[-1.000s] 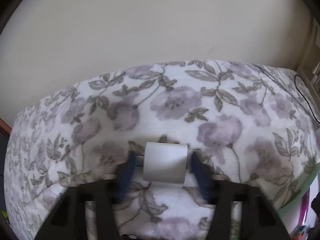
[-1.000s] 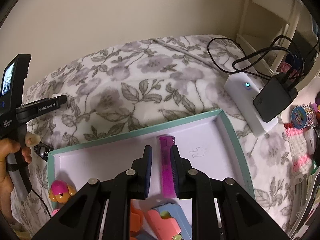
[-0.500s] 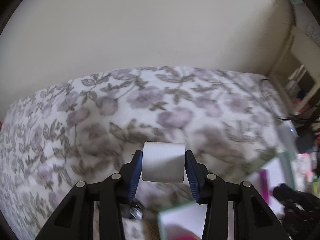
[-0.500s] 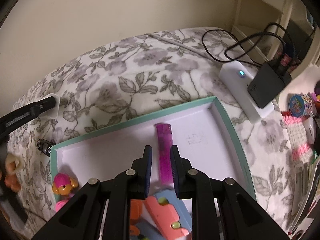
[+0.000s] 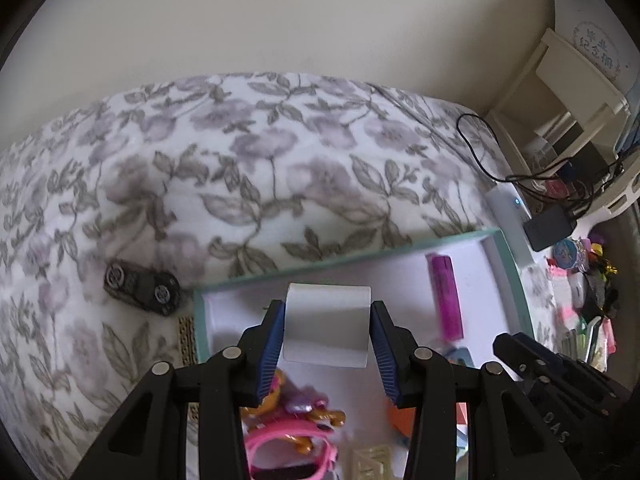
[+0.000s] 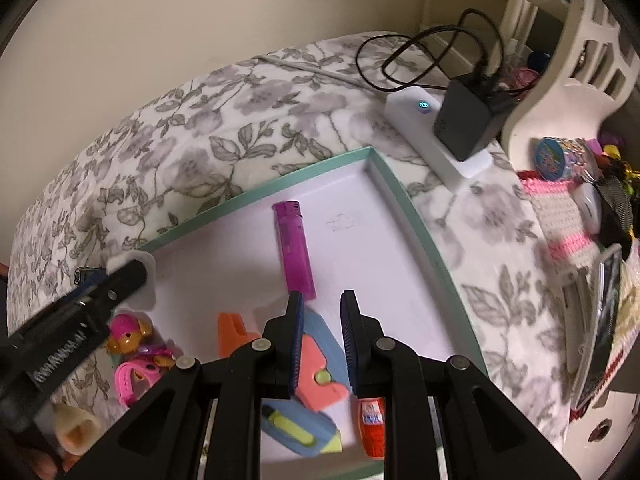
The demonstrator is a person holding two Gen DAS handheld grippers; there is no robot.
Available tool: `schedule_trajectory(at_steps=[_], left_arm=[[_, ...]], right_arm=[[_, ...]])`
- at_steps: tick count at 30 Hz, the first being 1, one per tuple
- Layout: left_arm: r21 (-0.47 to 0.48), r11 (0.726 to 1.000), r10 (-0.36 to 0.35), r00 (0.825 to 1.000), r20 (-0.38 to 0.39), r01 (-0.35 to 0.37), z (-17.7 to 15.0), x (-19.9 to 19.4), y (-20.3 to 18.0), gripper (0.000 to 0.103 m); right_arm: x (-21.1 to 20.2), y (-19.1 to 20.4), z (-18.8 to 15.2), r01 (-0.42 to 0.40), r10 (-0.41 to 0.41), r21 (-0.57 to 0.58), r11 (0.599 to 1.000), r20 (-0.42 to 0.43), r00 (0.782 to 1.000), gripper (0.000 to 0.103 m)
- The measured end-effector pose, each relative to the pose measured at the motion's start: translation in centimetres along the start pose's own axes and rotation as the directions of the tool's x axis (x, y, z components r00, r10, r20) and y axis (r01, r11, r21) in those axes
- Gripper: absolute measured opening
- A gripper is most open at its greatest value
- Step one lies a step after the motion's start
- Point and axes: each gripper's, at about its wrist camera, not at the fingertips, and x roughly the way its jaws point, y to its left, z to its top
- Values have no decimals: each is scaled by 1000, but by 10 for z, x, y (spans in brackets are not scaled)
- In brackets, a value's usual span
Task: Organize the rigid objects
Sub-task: 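Lower the white plug and purple lighter into the tray and open both grippers, then move both grippers back over the pile and grasp the black toy car with the left gripper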
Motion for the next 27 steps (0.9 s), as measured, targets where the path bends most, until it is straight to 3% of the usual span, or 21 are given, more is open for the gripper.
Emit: schedule_trajectory(at_steps=[5, 8, 12, 17, 19, 21, 23, 26, 27], left_arm=[[-39, 999, -8, 1000, 3, 8, -10, -7, 5, 49], [-56, 998, -13, 1000, 22, 14, -13, -16, 9, 67], [-96, 995, -3, 1000, 27, 6, -19, -25, 17, 68], [-112, 992, 60, 996, 64, -52, -24, -37, 32, 94], [-123, 989, 92, 993, 73, -82, -24, -39, 39, 101], [-124, 986, 124, 989, 83, -113, -24, -41, 47, 103], [-131, 983, 143, 986, 80, -132, -25, -41, 55, 103], [-157, 979, 146, 987, 75, -133, -24, -39, 68, 103], [-161, 978, 147, 986, 72, -134, -24, -38, 70, 103]], right_arm=[[-7, 3, -8, 9, -9, 11, 1000, 1, 1000, 19], [-6, 7, -15, 14, -14, 7, 1000, -9, 1000, 19], [-3, 12, -24, 20, -20, 13, 1000, -25, 999, 19], [0, 20, -28, 30, -30, 18, 999, -25, 999, 20], [2, 24, -28, 28, -28, 20, 999, -24, 999, 24], [5, 28, -28, 31, -30, 12, 999, -21, 999, 44], [7, 31, -28, 35, -35, 6, 999, -14, 999, 56], [9, 36, -27, 38, -38, -5, 999, -3, 999, 60], [10, 37, -27, 40, -40, -6, 999, 2, 999, 67]])
